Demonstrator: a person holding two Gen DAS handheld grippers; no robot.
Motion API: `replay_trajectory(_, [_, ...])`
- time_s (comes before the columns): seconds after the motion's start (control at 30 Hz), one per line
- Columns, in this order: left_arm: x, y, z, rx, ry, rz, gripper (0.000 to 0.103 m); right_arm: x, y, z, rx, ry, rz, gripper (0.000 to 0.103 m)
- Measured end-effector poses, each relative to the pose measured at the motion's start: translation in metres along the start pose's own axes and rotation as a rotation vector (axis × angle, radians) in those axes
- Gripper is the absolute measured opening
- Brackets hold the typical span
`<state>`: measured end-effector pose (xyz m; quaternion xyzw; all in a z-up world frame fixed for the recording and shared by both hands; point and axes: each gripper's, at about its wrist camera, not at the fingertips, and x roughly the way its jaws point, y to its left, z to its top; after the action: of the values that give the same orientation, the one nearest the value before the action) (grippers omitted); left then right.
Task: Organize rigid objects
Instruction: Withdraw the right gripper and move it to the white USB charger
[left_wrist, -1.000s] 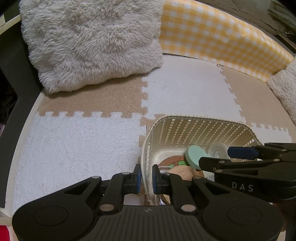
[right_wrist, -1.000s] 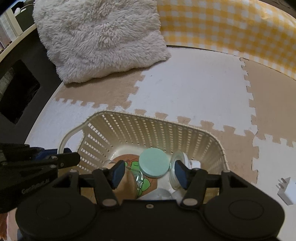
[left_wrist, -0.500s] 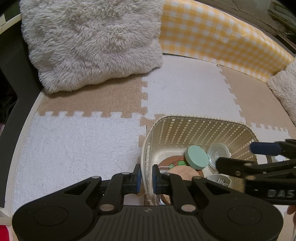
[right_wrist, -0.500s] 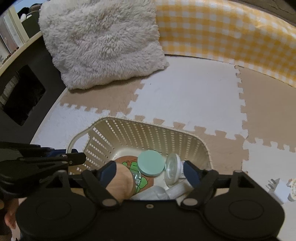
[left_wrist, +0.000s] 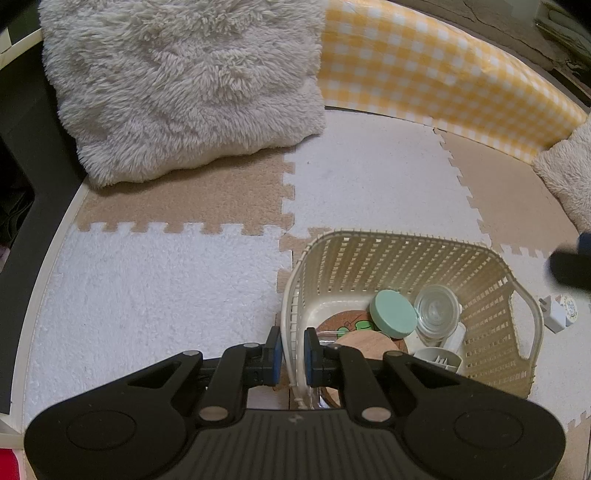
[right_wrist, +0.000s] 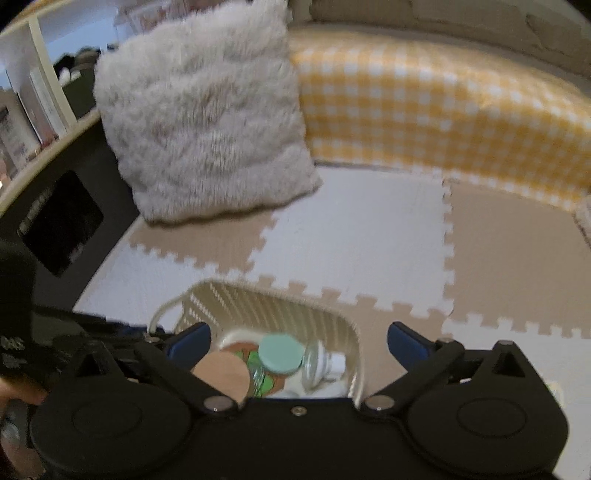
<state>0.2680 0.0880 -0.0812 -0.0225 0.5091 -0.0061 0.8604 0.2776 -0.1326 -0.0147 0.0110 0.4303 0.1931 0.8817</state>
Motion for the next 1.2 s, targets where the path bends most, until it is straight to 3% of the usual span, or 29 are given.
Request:
replay_trajectory(0.2, [0.000,0.000,0.000,0.001,0.000,0.001,0.011,-0.018,-0.035,0.014,0.070,-0.083,-0.070,0.103])
replay_trajectory(0.43, [0.001,0.002,0.001,0.001,0.000,-0.001,0.011,-0.013,-0.090,0.007,0.185,-0.079,-0.205,0.103])
replay_trajectory(0.67, [0.001,0.002,0.000,0.001,0.000,-0.002,0.011,0.007,-0.146,-0.016,0.328,-0.003,-0.307,0.103])
replay_trajectory(0.87, [0.001,0.002,0.000,0.002,0.001,-0.001,0.011,0.034,-0.176,-0.041,0.437,0.121,-0.379,0.103])
replay_trajectory(1.0, [0.001,0.001,0.000,0.003,0.001,0.000,0.011,0.055,-0.189,-0.060,0.522,0.208,-0.383,0.092])
replay_trajectory(1.2, [0.002,0.001,0.000,0.007,0.001,0.003,0.011,0.068,-0.201,-0.076,0.602,0.252,-0.421,0.069])
